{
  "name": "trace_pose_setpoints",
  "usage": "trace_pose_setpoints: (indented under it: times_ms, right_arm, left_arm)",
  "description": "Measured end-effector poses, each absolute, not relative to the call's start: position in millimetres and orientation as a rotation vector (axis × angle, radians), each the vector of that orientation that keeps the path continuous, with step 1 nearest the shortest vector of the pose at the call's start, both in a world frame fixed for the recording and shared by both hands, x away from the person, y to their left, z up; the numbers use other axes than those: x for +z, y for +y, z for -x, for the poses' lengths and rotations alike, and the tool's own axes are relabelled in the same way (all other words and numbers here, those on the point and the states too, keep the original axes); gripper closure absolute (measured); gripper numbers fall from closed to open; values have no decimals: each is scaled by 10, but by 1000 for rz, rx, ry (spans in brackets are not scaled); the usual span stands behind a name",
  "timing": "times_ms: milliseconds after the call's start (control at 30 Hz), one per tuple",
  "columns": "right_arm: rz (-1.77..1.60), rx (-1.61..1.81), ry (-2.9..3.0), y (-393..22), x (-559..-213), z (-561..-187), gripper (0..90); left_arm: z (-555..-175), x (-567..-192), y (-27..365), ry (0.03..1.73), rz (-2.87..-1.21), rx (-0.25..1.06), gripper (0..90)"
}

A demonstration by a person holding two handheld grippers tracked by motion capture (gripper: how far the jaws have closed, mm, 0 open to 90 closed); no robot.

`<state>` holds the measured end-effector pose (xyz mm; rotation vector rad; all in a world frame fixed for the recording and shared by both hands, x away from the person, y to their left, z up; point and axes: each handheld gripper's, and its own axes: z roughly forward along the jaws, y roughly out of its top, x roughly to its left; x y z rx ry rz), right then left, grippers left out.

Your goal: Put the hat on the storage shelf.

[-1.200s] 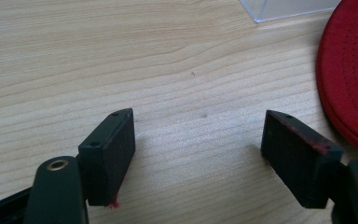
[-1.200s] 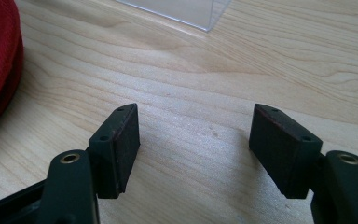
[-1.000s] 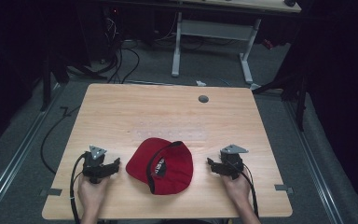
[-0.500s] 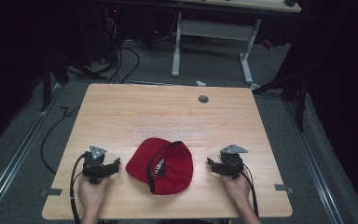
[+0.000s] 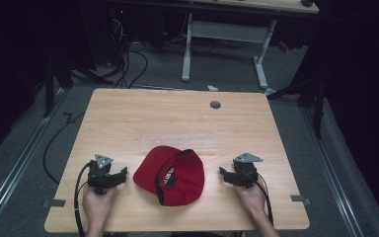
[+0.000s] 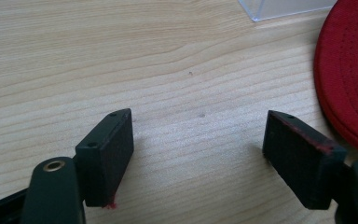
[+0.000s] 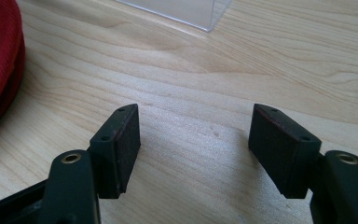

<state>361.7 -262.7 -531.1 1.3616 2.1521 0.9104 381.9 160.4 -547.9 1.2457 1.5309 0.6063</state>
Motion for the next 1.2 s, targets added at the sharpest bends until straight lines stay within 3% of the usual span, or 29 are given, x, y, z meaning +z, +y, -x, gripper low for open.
trace_pose_setpoints:
  times_ms: [267,1200]
  right_arm:
    - [-1327,1012,2178,-2581,-5196,-3554,415]
    - [-1148,1229,2326,-2002,-4945,-3793,378]
  left_arm:
    - [-3817,-5479,1598,1529,-1246,604,243]
    - [-3815,-5479,1595,1528,-1246,601,241]
